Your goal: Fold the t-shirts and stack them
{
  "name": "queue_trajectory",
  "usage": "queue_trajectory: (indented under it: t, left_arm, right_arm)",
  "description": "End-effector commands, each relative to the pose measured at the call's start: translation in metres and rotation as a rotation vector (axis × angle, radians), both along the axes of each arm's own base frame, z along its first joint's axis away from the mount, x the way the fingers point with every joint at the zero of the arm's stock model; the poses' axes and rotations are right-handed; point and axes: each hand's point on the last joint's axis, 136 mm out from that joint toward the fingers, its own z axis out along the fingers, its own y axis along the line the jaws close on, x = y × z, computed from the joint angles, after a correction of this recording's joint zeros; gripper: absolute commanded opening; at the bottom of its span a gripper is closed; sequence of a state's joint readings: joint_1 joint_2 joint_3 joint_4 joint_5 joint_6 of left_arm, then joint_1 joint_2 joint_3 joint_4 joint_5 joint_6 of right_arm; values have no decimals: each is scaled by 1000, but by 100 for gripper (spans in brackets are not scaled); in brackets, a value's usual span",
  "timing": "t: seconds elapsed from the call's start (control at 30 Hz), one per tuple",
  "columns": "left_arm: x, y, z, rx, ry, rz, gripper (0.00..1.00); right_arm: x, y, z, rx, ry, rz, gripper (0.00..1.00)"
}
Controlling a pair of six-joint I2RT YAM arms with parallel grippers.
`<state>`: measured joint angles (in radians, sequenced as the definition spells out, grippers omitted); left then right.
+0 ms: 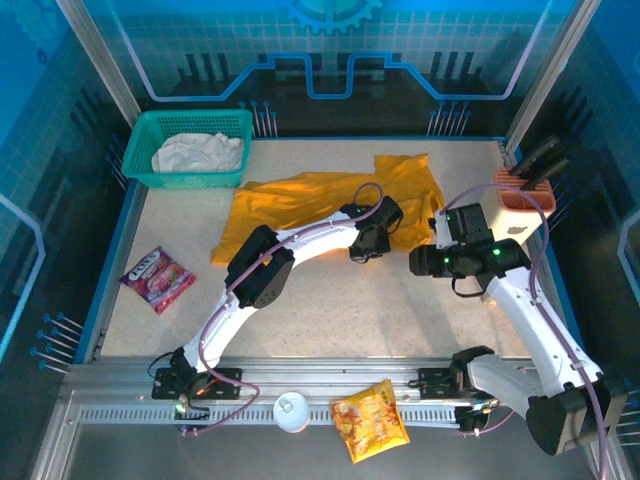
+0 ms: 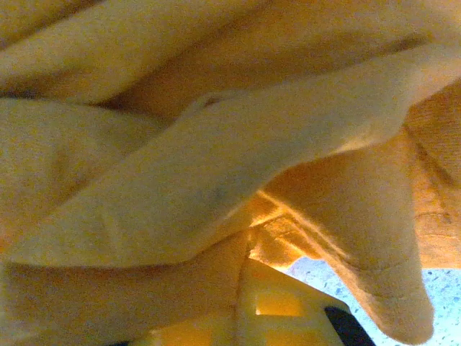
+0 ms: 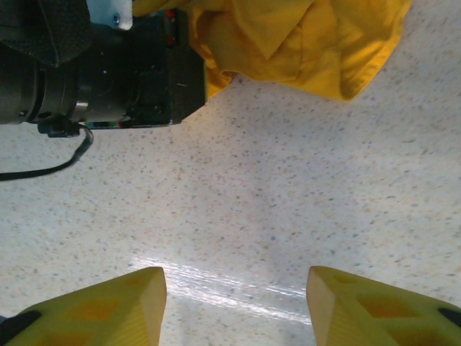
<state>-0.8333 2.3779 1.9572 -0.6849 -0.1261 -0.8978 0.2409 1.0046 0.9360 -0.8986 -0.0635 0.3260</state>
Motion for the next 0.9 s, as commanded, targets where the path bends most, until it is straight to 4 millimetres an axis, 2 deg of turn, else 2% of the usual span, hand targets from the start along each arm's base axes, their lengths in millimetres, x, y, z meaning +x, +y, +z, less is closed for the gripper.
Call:
queue_trajectory:
  t: [0.0, 0.17, 0.3, 0.47, 0.7, 0.87]
  left_arm:
    - [-6, -5, 18, -3, -52, -70, 0]
    - [-22, -2, 62, -35, -94, -144, 0]
    - [-36, 4, 85, -72, -96, -181, 0]
    - [-53, 6, 95, -110, -66, -228, 0]
    - [-74, 14, 101, -158, -39, -255, 0]
    - [-83, 15, 99, -190, -15, -262, 0]
  right_arm:
    - [-5, 5, -19, 82, 57, -63, 56]
    - [-1, 3, -53, 132, 99, -203, 56]
    - [5, 3, -64, 180, 75, -274, 56]
    - [10, 3, -71, 226, 29, -330, 56]
    - [10, 12, -87, 304, 61, -381, 56]
    - [12, 20, -97, 339, 70, -427, 56]
